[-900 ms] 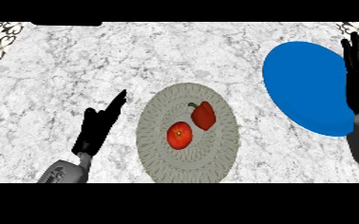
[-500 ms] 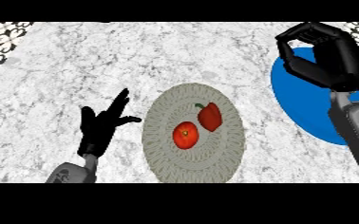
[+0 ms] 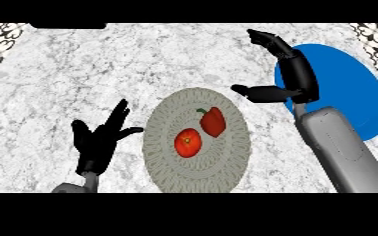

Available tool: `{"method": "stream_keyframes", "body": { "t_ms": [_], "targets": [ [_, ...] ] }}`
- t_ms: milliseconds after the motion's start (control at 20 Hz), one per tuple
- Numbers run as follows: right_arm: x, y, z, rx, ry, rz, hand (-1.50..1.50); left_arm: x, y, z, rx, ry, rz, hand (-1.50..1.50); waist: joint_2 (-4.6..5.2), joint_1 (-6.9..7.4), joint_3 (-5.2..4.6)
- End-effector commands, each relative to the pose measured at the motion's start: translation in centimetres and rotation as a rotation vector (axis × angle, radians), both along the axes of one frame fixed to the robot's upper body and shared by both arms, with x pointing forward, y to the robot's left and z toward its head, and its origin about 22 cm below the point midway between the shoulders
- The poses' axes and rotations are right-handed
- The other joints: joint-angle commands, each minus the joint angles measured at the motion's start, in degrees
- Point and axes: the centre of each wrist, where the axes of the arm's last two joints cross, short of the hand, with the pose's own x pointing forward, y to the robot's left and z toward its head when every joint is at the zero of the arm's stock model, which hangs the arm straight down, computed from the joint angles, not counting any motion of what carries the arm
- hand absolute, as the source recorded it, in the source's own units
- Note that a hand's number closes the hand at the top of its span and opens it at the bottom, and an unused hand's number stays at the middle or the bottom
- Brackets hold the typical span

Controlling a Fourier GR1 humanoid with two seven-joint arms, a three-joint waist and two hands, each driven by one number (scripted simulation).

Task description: Pick the tomato from the placemat and place it in the plate

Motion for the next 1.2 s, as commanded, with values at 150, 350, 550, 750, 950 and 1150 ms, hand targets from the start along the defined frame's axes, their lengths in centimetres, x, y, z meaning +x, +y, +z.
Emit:
{"method": "stream_keyframes", "body": {
  "t_ms": [150,350,550,750,950,1150],
  "targets": [
    [0.2,0.7,2.6,-0.268,0.040,0.103,-1.50,-1.5,2.9,-1.0,0.043,0.068,0.056,0.00,-0.07,-0.38,-0.18],
    [-0.2,0.9,5.7,-0.553,0.124,0.208,-1.50,0.0,2.4,0.5,0.034,0.040,0.072,0.00,-0.32,-0.70,-0.24],
    [-2.5,2.8,7.0,-0.685,0.180,0.300,-1.50,-0.4,3.1,-0.8,0.029,0.063,0.080,0.00,-0.34,-1.72,-0.23],
    [-3.2,7.4,7.2,-0.791,0.208,0.247,-1.50,-0.4,0.8,-1.1,0.037,0.063,0.062,0.00,-0.08,-0.85,-0.19],
    [-5.0,9.6,4.9,-0.802,0.222,0.250,-1.50,-1.8,1.1,-1.6,0.051,0.052,0.061,0.00,0.01,-0.73,-0.13],
    [-7.1,11.1,5.7,-0.856,0.226,0.227,-1.50,-0.6,2.8,-0.1,0.040,0.071,0.064,0.00,-0.06,-0.95,-0.13]
  ]
}}
